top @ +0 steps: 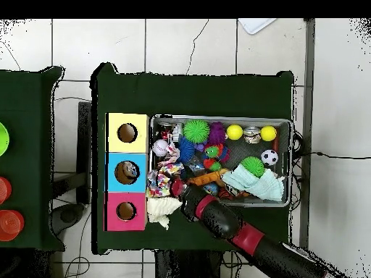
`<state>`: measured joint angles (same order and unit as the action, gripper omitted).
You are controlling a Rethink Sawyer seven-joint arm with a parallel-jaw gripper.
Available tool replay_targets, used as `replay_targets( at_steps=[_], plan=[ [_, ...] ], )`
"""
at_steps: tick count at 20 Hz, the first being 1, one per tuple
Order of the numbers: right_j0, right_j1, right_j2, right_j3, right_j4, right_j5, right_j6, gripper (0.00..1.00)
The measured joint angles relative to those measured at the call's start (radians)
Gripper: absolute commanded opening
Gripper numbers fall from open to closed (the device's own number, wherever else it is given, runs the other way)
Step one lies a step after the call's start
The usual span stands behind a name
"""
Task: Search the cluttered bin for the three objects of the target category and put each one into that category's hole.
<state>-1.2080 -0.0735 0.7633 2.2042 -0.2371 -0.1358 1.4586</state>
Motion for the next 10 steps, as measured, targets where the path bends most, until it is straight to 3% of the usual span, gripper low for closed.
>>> replay_targets(
  at_steps=[10],
  plan=[
    [0.015, -0.001, 0.004, 0.057, 0.031, 0.000, 0.000, 0.00]
  ],
)
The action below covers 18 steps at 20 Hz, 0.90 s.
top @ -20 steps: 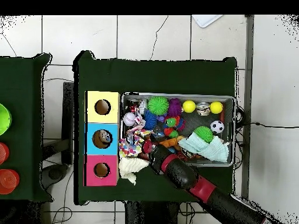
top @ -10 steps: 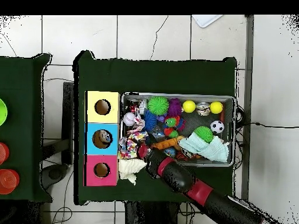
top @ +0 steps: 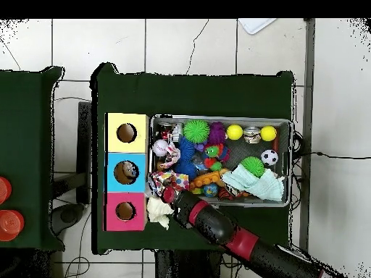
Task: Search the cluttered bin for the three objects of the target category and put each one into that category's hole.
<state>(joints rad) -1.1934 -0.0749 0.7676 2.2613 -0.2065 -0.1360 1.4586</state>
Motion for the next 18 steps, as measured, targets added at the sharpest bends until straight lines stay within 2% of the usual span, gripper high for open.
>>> replay_targets(
  at_steps=[18],
  plan=[
    [0.001, -0.019, 0.010, 0.022, 0.056, 0.000, 0.003, 0.00]
  ],
)
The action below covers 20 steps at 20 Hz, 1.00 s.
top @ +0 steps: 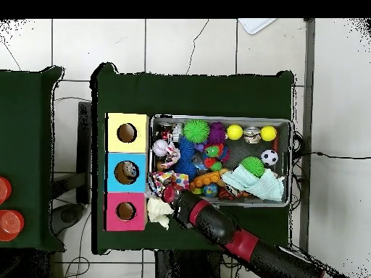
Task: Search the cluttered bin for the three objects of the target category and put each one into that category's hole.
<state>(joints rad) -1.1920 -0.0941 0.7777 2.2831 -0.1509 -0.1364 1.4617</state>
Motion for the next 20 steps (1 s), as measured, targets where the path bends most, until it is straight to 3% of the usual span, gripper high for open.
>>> replay_targets(
  at_steps=[11, 20],
  plan=[
    [0.005, -0.010, 0.051, 0.045, 0.063, -0.099, 0.110, 0.00],
    [0.020, -0.012, 0.100, 0.069, 0.066, -0.137, 0.210, 0.00]
  ],
)
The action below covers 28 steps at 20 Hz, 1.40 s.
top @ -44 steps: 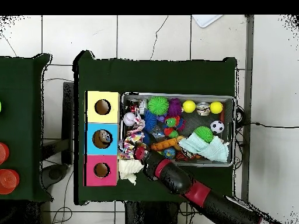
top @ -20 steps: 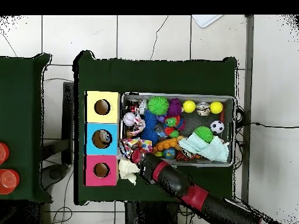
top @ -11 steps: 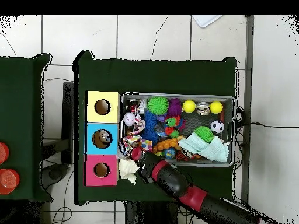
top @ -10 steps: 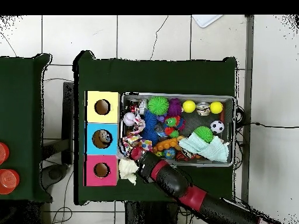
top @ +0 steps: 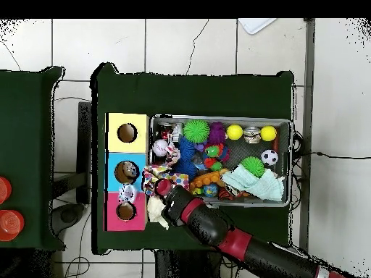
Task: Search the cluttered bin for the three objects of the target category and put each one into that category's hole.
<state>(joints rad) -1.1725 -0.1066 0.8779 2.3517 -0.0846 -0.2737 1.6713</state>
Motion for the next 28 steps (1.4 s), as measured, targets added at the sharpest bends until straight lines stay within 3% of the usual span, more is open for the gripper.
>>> replay_targets(
  at_steps=[15, 22, 26, 28],
  plan=[
    [0.038, -0.021, 0.030, 0.032, 0.000, 0.000, 0.072, 0.00],
    [0.103, -0.148, -0.017, 0.032, 0.000, 0.000, 0.072, 0.00],
    [0.195, -0.288, -0.103, 0.028, -0.001, 0.012, 0.072, 0.00],
    [0.225, -0.325, -0.133, 0.021, -0.004, 0.023, 0.072, 0.00]
  ],
)
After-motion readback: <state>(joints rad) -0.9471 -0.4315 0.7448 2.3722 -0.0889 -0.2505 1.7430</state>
